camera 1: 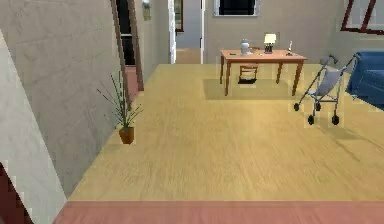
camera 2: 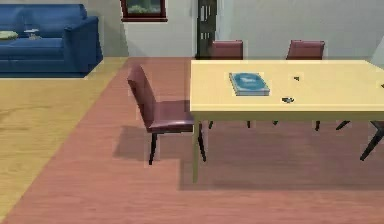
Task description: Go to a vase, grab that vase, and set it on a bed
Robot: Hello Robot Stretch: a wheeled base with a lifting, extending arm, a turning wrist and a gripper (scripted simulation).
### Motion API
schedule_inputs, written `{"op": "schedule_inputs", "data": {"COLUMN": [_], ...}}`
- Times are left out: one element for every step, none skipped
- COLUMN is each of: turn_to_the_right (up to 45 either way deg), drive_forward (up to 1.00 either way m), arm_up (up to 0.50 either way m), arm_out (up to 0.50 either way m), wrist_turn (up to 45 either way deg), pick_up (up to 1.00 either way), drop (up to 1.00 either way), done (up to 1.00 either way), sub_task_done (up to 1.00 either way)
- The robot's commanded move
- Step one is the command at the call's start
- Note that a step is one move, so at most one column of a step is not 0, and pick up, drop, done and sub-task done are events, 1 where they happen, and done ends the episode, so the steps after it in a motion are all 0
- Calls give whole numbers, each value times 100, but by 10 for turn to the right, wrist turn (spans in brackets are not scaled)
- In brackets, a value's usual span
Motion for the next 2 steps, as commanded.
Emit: {"op": "schedule_inputs", "data": {"turn_to_the_right": [60, 0], "drive_forward": [0, 100], "arm_up": [0, 0], "arm_out": [0, 0], "wrist_turn": [0, 0], "pick_up": [0, 0], "drop": [0, 0], "done": [0, 0], "sub_task_done": [0, 0]}}
